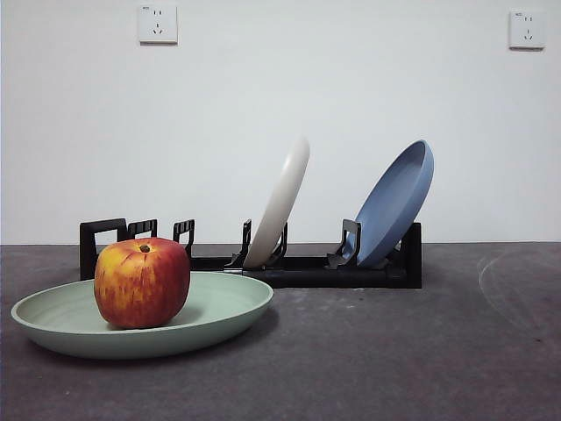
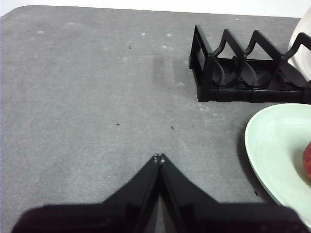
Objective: Take the green plate from the plate rack,put the plate on the table,take the apple from the table,put the apple in the plate
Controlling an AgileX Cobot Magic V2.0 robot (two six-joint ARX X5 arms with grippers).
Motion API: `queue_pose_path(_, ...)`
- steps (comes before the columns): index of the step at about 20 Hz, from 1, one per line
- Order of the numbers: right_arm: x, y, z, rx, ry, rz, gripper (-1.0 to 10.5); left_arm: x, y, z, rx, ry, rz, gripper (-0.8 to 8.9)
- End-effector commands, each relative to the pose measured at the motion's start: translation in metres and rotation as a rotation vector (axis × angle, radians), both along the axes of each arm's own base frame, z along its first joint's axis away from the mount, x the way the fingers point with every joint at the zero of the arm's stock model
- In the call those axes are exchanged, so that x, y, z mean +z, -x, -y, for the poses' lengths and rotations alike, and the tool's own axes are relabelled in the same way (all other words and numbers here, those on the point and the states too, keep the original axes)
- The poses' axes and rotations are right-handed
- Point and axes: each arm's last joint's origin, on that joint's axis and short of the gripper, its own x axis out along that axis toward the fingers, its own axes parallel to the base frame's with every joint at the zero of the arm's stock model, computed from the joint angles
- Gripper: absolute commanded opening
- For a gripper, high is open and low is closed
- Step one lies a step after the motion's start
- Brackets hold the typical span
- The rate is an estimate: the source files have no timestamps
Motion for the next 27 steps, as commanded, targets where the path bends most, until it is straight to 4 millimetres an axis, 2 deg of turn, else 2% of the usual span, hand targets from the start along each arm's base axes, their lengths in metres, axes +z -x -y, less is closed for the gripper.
queue_pose_path(1,-0.003,0.0,0.0,-0.008,0.021,-0.022,0.0,-0.001,-0.001,0.0,0.002,-0.001,0.005,-0.04)
queue_pose_path(22,-0.003,0.0,0.0,-0.011,0.023,-0.019,0.0,-0.006,-0.004,-0.001,0.005,0.0,-0.062,-0.04)
queue_pose_path(25,-0.001,-0.004,0.002,-0.101,0.067,0.08,0.0,-0.006,-0.004,-0.001,0.005,0.0,-0.062,-0.04)
queue_pose_path(27,0.0,-0.017,0.0,-0.219,0.09,0.217,0.0,-0.006,-0.004,-0.001,0.005,0.0,-0.062,-0.04)
